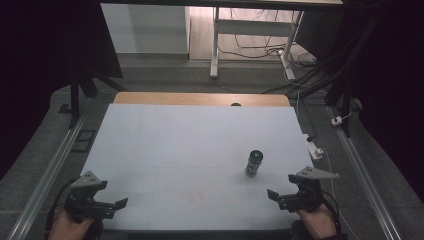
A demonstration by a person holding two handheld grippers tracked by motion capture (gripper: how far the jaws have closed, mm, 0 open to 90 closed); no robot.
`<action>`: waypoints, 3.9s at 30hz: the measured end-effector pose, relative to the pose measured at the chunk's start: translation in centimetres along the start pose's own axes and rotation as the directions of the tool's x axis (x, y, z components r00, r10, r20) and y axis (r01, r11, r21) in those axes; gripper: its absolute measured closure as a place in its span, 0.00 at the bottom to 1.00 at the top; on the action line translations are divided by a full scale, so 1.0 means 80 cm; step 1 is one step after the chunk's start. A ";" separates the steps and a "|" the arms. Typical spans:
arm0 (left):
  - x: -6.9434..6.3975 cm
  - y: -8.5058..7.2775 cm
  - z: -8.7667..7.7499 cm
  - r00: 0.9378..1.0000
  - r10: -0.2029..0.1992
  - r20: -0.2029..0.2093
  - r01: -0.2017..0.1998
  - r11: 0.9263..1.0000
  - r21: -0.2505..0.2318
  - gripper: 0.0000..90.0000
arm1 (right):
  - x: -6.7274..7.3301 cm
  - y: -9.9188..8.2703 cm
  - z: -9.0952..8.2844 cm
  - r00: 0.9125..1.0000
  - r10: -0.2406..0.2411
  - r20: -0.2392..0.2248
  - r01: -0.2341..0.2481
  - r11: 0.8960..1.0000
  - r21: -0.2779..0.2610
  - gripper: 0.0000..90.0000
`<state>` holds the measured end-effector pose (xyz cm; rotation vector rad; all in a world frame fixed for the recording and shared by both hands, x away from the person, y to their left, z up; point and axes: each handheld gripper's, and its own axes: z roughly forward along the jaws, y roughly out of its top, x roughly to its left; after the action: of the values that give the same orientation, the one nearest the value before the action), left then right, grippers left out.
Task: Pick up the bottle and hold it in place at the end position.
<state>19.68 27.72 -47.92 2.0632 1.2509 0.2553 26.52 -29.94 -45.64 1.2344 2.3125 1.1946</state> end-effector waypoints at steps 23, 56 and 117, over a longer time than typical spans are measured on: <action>0.001 0.000 0.001 1.000 -0.003 0.000 0.003 1.000 0.006 0.04 | 0.006 0.011 0.028 0.997 -0.074 -0.026 0.074 0.997 -0.001 0.00; 0.001 0.000 0.001 1.000 -0.004 -0.002 0.004 1.000 0.009 0.04 | -0.007 0.033 0.090 0.995 -0.097 -0.010 0.098 0.992 0.080 0.00; 0.000 0.001 0.002 1.000 -0.003 -0.003 0.003 1.000 0.012 0.04 | -0.015 0.057 0.134 0.964 -0.264 -0.028 0.265 0.954 0.141 0.58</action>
<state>19.80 27.67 -47.99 2.0715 1.2605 0.2501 35.81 -23.72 -49.07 0.9231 2.5107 0.9584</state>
